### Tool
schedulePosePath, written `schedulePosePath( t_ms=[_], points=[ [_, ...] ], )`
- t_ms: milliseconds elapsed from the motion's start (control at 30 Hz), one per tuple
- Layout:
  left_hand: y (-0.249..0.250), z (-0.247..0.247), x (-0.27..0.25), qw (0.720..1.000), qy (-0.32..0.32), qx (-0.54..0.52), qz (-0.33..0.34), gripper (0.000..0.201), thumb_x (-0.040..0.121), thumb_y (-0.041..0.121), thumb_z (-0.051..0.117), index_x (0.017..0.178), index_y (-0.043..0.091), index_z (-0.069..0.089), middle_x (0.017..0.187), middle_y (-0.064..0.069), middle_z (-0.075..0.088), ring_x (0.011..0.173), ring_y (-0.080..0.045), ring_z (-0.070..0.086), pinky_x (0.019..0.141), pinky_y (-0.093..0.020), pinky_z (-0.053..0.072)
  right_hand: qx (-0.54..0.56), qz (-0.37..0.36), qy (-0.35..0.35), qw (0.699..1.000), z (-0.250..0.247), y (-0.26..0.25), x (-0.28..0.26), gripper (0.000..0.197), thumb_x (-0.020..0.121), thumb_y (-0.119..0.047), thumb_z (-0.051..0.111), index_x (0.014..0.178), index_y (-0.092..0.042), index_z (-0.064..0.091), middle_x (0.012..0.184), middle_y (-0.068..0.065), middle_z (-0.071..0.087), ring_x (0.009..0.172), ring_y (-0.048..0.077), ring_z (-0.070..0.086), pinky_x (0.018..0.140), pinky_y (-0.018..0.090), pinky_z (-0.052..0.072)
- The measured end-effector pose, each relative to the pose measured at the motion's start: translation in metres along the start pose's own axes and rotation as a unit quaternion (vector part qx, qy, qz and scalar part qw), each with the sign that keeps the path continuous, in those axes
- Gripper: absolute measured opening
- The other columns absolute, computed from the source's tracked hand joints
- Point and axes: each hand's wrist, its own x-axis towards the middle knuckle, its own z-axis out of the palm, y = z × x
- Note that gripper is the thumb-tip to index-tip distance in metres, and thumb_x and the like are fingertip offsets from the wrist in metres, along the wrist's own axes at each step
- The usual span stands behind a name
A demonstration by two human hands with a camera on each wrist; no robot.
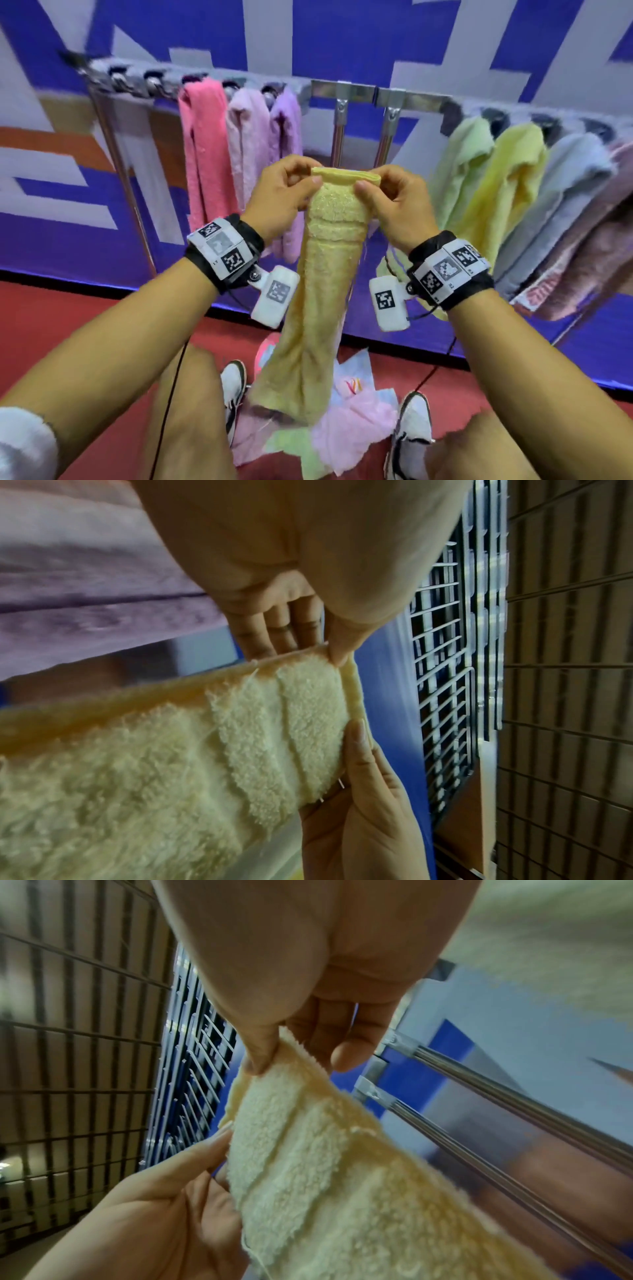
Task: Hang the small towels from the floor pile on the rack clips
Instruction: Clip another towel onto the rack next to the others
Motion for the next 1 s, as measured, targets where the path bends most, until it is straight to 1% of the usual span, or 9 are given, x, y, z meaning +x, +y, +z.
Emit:
schedulePosePath(
  t_ms=[133,200,267,400,500,667,733,833,1000],
  points=[
    [0.059,-0.005,0.024,0.999,-0.002,0.009,0.045,0.01,0.084,0.016,0.065,0.09,0.023,0.061,0.067,0.01,0.064,0.066,-0.015,0.056,0.066,-0.032,0.049,0.02,-0.073,0.029,0.997,-0.013,-0.049,0.039,0.011,0.086,-0.02,0.071,0.08,-0.025,0.065,0.074,-0.009,0.065,0.069,0.008,0.06,0.064,0.033,0.053],
    [0.079,-0.008,0.033,0.997,-0.002,0.003,0.071,0.015,0.091,0.007,0.063,0.09,0.022,0.06,0.066,0.011,0.063,0.061,-0.009,0.057,0.06,-0.028,0.051,0.053,-0.095,0.057,0.992,-0.015,-0.064,0.052,0.007,0.087,-0.013,0.071,0.084,-0.015,0.065,0.075,-0.007,0.065,0.069,0.006,0.06,0.064,0.025,0.051],
    [0.087,-0.01,0.038,0.997,-0.002,-0.001,0.081,0.017,0.095,0.001,0.058,0.092,0.018,0.06,0.068,0.009,0.063,0.061,-0.008,0.058,0.055,-0.024,0.052,0.081,-0.101,0.068,0.989,-0.01,-0.069,0.058,0.008,0.087,-0.014,0.071,0.086,-0.017,0.064,0.077,-0.008,0.064,0.069,0.005,0.059,0.065,0.021,0.05],
    [0.068,-0.017,0.038,0.998,-0.025,0.044,0.042,0.017,0.094,0.001,0.06,0.092,0.018,0.062,0.074,0.0,0.062,0.064,-0.007,0.057,0.054,-0.023,0.05,-0.013,-0.054,-0.024,0.998,0.011,-0.052,0.057,0.011,0.089,-0.023,0.071,0.085,-0.013,0.068,0.075,-0.009,0.063,0.066,-0.001,0.054,0.062,0.016,0.043],
    [0.058,-0.023,0.036,0.997,-0.03,0.062,0.024,0.017,0.094,0.004,0.061,0.091,0.02,0.064,0.084,-0.01,0.063,0.077,-0.02,0.059,0.065,-0.033,0.052,-0.045,-0.052,-0.03,0.997,0.014,-0.049,0.058,0.017,0.089,-0.024,0.072,0.083,-0.009,0.07,0.072,-0.007,0.063,0.063,-0.001,0.052,0.06,0.016,0.041],
    [0.076,-0.024,0.046,0.998,-0.011,0.024,0.06,0.016,0.095,0.002,0.059,0.094,0.018,0.063,0.08,-0.002,0.065,0.077,-0.017,0.061,0.065,-0.032,0.054,0.023,-0.05,0.024,0.998,0.016,-0.066,0.065,0.012,0.086,-0.021,0.075,0.08,-0.013,0.067,0.067,-0.012,0.062,0.063,0.003,0.056,0.059,0.02,0.046],
    [0.081,-0.023,0.051,0.998,-0.007,0.011,0.067,0.015,0.095,0.002,0.059,0.095,0.017,0.063,0.079,0.0,0.066,0.074,-0.014,0.061,0.063,-0.03,0.054,0.119,-0.007,-0.019,0.993,0.02,-0.072,0.057,0.005,0.089,-0.008,0.07,0.087,-0.008,0.065,0.067,-0.012,0.068,0.064,0.001,0.063,0.058,0.018,0.05],
    [0.088,-0.025,0.057,0.997,-0.008,0.009,0.074,0.013,0.095,0.003,0.059,0.095,0.015,0.063,0.079,-0.002,0.065,0.071,-0.01,0.062,0.061,-0.03,0.056,0.193,0.03,-0.077,0.978,0.022,-0.074,0.051,0.013,0.091,0.005,0.059,0.098,-0.005,0.064,0.077,-0.009,0.075,0.072,0.004,0.071,0.061,0.017,0.054],
    [0.087,-0.025,0.062,0.997,0.014,-0.043,0.058,0.009,0.094,0.005,0.062,0.099,0.012,0.062,0.081,-0.003,0.066,0.071,-0.014,0.064,0.066,-0.035,0.056,0.129,-0.045,-0.015,0.991,0.02,-0.084,0.074,0.011,0.094,-0.01,0.064,0.102,-0.01,0.071,0.093,-0.002,0.075,0.089,0.015,0.071,0.076,0.032,0.058]
  ],
)
